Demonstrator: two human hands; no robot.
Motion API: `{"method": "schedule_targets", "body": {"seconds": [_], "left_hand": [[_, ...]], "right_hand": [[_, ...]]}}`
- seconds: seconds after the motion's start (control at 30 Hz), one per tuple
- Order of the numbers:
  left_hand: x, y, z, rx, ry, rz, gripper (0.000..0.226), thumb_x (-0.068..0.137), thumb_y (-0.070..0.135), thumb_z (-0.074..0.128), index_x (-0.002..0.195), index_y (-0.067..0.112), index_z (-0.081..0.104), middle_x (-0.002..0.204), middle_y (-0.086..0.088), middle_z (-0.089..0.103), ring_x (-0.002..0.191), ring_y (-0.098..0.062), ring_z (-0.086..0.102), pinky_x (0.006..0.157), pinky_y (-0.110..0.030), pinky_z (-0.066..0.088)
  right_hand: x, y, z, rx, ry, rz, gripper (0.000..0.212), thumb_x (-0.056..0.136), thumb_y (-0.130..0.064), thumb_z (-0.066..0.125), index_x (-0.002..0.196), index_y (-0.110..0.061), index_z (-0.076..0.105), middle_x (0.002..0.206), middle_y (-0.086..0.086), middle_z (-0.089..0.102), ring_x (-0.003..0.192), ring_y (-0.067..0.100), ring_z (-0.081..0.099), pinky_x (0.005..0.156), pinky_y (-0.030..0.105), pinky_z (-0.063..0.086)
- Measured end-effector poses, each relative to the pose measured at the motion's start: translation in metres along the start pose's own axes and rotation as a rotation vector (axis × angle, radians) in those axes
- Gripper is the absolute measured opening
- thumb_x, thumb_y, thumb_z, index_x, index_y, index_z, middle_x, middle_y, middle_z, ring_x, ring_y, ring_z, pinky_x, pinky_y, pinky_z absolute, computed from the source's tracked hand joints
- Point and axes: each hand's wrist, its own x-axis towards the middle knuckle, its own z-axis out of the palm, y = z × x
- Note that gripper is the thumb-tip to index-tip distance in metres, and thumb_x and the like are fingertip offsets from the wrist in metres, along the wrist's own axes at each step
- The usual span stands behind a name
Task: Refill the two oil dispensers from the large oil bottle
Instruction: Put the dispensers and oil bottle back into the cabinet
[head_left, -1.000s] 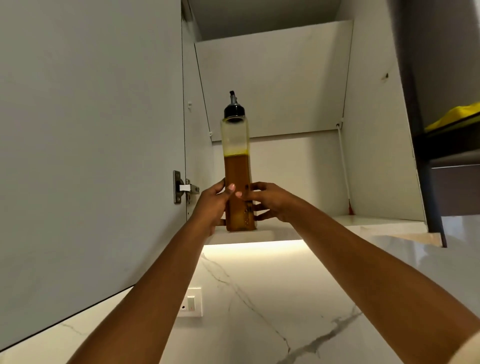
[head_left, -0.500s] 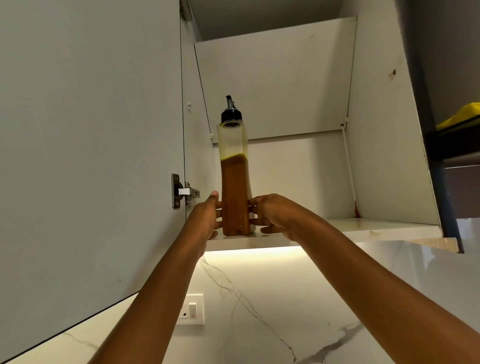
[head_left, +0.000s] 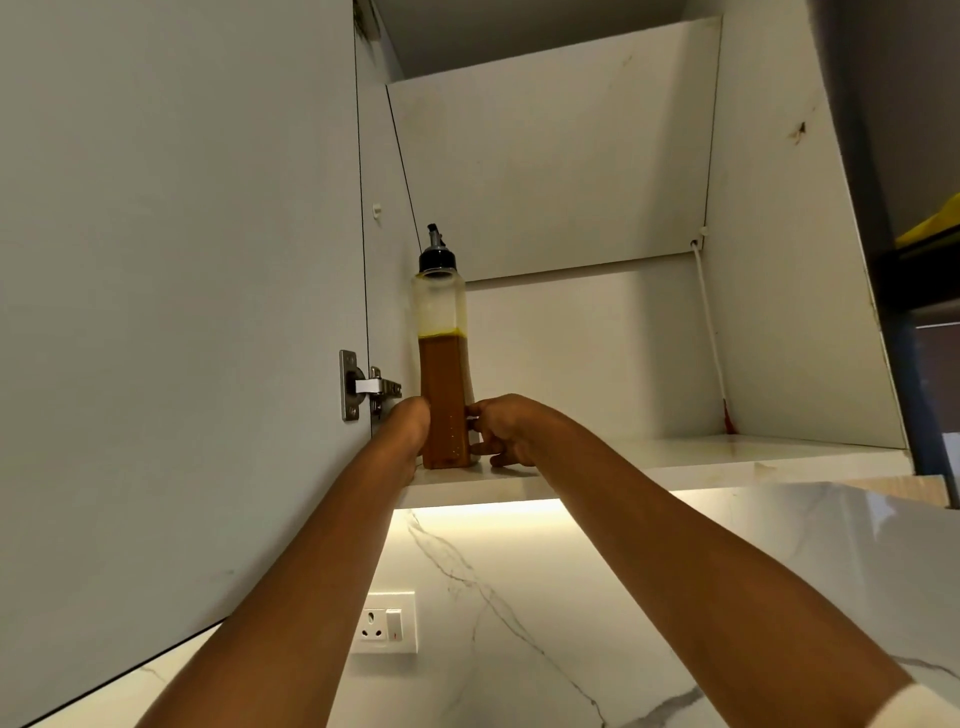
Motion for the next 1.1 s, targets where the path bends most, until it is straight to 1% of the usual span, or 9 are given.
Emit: {"method": "schedule_targets", "body": {"seconds": [0.2,0.33,0.5,0.63,0.77,0.83,0.9,0.93,1.1], "left_hand": [[0.001,-0.001,0.002,0.020,0.011,-0.012,0.038,0.105,0.015,0.030,0.138,-0.001,0.040,0.119,-0.014,0.047,0.120,-0.025,0.047,0.111,-0.036,0.033],[0.001,-0.002,0.001,0.033,0.020,-0.003,0.038,0.105,0.017,0.031,0.137,0.000,0.041,0.140,-0.018,0.047,0.131,-0.029,0.044,0.112,-0.038,0.032],[0.006,-0.012,-0.001,0.033,0.009,0.088,0.043,0.103,0.018,0.032,0.141,-0.001,0.039,0.145,-0.021,0.043,0.114,-0.026,0.049,0.100,-0.039,0.040],[0.006,-0.014,-0.003,0.015,-0.008,0.091,0.045,0.102,0.019,0.034,0.143,0.000,0.038,0.146,-0.022,0.042,0.132,-0.036,0.044,0.104,-0.045,0.039],[-0.004,-0.006,-0.001,0.055,0.098,0.007,0.044,0.102,0.020,0.043,0.142,0.004,0.035,0.141,-0.018,0.045,0.128,-0.034,0.045,0.103,-0.041,0.039],[-0.020,-0.014,-0.007,0.033,0.083,0.138,0.041,0.101,0.020,0.045,0.139,0.006,0.040,0.139,-0.019,0.048,0.127,-0.034,0.047,0.103,-0.042,0.039],[-0.047,-0.035,-0.020,-0.024,0.006,0.365,0.035,0.100,0.020,0.047,0.134,0.015,0.050,0.138,-0.013,0.051,0.125,-0.029,0.050,0.100,-0.039,0.041],[-0.061,-0.052,-0.028,-0.062,0.004,0.465,0.032,0.099,0.021,0.049,0.131,0.020,0.054,0.136,-0.007,0.054,0.124,-0.025,0.051,0.098,-0.036,0.042],[-0.118,-0.142,-0.050,-0.195,-0.060,0.573,0.021,0.098,0.025,0.051,0.113,0.030,0.064,0.122,0.005,0.066,0.114,-0.012,0.061,0.096,-0.035,0.049]], "right_hand": [[0.007,0.001,0.001,0.023,-0.014,0.015,0.035,0.100,-0.007,0.032,0.129,-0.008,0.051,0.133,0.010,0.054,0.115,0.026,0.057,0.100,0.040,0.042],[0.007,0.002,0.002,0.003,-0.023,0.001,0.036,0.099,-0.003,0.033,0.129,-0.008,0.051,0.134,0.010,0.054,0.115,0.026,0.057,0.098,0.037,0.042],[0.009,0.002,0.005,-0.034,-0.029,0.006,0.039,0.095,0.003,0.035,0.129,-0.008,0.052,0.135,0.010,0.053,0.117,0.026,0.056,0.101,0.038,0.042],[0.010,0.002,0.005,-0.005,-0.009,0.004,0.037,0.097,0.000,0.034,0.128,-0.008,0.053,0.132,0.010,0.055,0.113,0.025,0.059,0.100,0.036,0.044],[-0.009,0.000,0.005,-0.028,-0.011,-0.049,0.042,0.094,0.006,0.037,0.133,-0.005,0.048,0.137,0.014,0.050,0.120,0.028,0.054,0.098,0.034,0.046],[-0.029,0.001,0.005,0.016,0.050,-0.162,0.040,0.093,0.002,0.041,0.129,-0.010,0.053,0.128,0.012,0.056,0.111,0.025,0.058,0.085,0.025,0.050],[-0.057,0.011,0.003,0.188,0.133,-0.356,0.032,0.091,-0.003,0.048,0.116,-0.018,0.060,0.109,0.001,0.063,0.091,0.013,0.063,0.058,0.011,0.046],[-0.075,0.019,0.003,0.270,0.171,-0.437,0.027,0.090,-0.005,0.050,0.108,-0.023,0.062,0.101,-0.005,0.065,0.086,0.009,0.063,0.055,0.009,0.044],[-0.152,0.106,0.021,0.342,0.249,-0.566,0.029,0.094,-0.002,0.045,0.102,-0.022,0.065,0.102,-0.006,0.070,0.091,0.006,0.067,0.079,0.018,0.054]]}}
